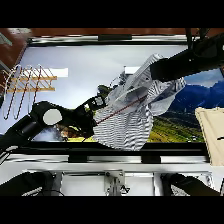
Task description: Fold the shirts.
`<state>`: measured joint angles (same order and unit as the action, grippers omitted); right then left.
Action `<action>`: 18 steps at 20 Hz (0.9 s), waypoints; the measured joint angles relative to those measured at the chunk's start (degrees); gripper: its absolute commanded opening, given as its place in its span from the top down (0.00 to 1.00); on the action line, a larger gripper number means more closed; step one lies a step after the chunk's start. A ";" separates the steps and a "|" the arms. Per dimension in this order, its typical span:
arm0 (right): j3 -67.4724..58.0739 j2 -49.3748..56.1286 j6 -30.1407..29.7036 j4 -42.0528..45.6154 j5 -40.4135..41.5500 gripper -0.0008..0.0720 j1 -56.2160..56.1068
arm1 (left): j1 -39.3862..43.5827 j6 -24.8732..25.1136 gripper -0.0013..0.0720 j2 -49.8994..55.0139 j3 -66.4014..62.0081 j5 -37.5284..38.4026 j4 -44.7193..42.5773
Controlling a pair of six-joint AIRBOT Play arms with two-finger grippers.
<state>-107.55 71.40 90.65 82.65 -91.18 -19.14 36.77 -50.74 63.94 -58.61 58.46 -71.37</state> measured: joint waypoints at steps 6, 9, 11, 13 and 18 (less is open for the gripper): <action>0.02 -0.04 -2.12 2.99 -0.55 0.87 0.00 | 0.66 4.31 0.92 0.13 -0.79 3.69 -1.20; 0.02 -0.07 -2.67 4.15 -0.83 0.87 0.00 | 1.40 4.70 0.92 0.59 -0.87 2.40 -0.52; 0.02 -0.07 -2.62 3.48 -1.03 0.87 0.00 | 1.07 4.26 0.92 1.66 -0.90 -0.26 1.75; 0.02 -0.07 -2.08 1.25 -1.88 0.87 0.00 | 0.44 3.21 0.92 3.34 -0.90 -3.50 5.60; 0.00 -0.07 0.85 -4.87 -4.96 0.87 0.04 | -0.11 2.47 0.92 7.08 -0.94 -9.68 14.71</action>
<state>-107.55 71.33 91.50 77.78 -96.14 -19.09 36.67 -48.27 71.02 -59.55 48.77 -56.66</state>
